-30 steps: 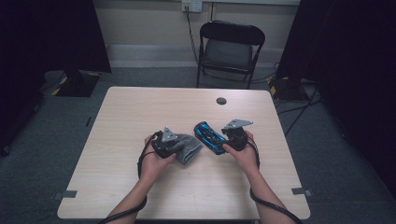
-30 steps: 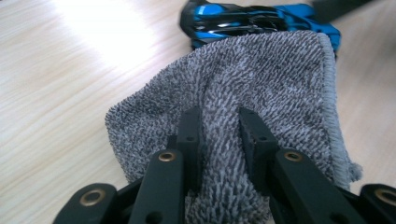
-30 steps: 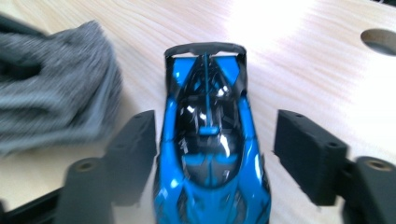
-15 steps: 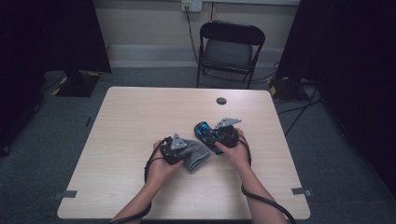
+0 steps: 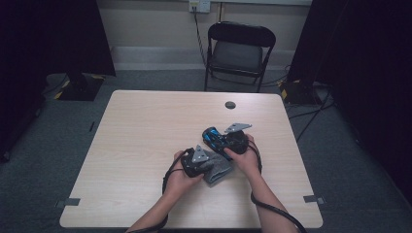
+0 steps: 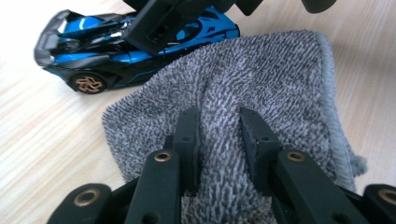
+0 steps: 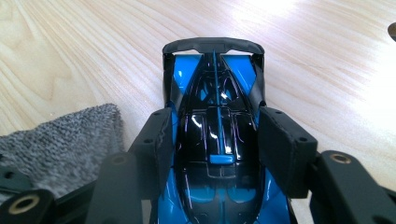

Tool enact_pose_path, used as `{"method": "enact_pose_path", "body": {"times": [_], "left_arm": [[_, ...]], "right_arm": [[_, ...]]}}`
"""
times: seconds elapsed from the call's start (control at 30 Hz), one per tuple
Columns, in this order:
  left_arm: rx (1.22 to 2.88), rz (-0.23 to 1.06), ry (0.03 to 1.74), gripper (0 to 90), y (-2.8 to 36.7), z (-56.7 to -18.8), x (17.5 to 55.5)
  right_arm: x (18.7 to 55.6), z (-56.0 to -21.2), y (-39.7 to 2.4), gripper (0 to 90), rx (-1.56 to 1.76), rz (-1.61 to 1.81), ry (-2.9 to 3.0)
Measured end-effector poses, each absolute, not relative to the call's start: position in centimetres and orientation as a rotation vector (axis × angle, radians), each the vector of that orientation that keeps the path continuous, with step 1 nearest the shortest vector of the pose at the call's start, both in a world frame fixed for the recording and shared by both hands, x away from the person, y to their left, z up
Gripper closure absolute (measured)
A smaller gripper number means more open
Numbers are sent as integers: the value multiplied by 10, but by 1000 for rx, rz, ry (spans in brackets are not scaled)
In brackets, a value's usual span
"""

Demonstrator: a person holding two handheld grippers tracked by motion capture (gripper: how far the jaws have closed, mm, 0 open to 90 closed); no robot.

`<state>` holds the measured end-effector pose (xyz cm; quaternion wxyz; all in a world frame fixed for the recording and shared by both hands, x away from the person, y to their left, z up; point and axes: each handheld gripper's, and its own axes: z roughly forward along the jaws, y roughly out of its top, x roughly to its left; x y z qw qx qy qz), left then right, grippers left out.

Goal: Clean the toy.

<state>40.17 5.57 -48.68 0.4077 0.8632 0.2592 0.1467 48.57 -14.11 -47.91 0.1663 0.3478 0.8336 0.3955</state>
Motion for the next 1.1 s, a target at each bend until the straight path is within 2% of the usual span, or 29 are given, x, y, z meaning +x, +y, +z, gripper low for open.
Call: {"method": "enact_pose_path", "body": {"times": [0.5,1.1], "left_arm": [[2159,375,732,707,50,-490,423],[2147,461,836,720,70,-488,444]], "right_arm": [[484,-480,-144,464,1005,1144,2365],[482,-481,-146,464,997,1152,2363]]}}
